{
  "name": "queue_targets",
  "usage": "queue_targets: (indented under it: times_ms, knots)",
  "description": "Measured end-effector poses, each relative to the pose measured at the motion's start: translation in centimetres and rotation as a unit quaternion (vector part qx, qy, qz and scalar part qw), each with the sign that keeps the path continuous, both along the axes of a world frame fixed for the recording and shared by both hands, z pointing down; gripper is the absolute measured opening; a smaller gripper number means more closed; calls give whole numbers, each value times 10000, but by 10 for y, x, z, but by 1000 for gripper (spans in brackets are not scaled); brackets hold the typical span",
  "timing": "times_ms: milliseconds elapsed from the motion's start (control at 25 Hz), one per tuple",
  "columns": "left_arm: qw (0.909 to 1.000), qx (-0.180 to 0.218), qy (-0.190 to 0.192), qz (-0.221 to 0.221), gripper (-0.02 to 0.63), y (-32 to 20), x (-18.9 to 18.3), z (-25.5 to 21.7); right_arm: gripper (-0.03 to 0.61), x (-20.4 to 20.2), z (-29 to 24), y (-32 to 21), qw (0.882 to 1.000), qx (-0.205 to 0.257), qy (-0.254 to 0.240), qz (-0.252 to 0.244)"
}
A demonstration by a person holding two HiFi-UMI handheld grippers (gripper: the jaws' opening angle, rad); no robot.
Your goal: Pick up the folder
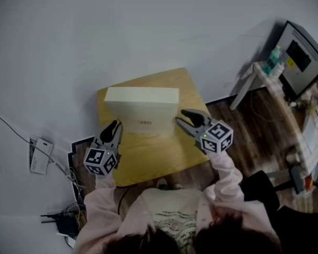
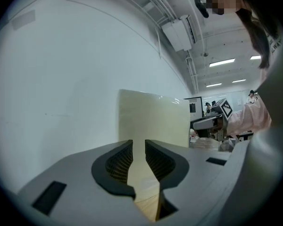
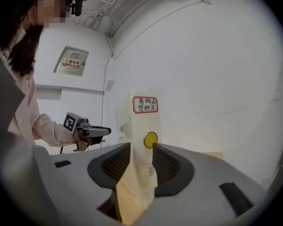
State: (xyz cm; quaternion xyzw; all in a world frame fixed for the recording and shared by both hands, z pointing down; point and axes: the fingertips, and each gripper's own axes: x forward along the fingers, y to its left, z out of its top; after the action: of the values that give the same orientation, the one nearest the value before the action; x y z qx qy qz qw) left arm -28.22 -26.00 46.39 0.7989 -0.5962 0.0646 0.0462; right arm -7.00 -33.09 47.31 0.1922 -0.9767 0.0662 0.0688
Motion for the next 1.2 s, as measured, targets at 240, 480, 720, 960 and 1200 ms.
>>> queue_targets:
  times_ms: [240, 480, 720, 960, 1200]
  knots:
    - [9997, -52, 90, 243, 136, -11, -9, 9, 206, -5, 13, -2, 9998, -179, 70, 17]
    - [9982, -225, 108, 552, 210, -19, -9, 21, 235, -8, 22, -6, 9996, -248, 160, 52]
    - [9942, -425, 123, 984, 291, -29, -6, 32, 262, -12, 29, -9, 9990, -345, 266, -16]
    - [9898, -606, 138, 1280, 384, -40, -7, 41, 293, -17, 37, -12, 9982, -467, 373, -54]
    - [9866, -691, 180, 1470, 417, -51, -9, 47, 345, -22, 43, -17, 9978, -476, 455, 21]
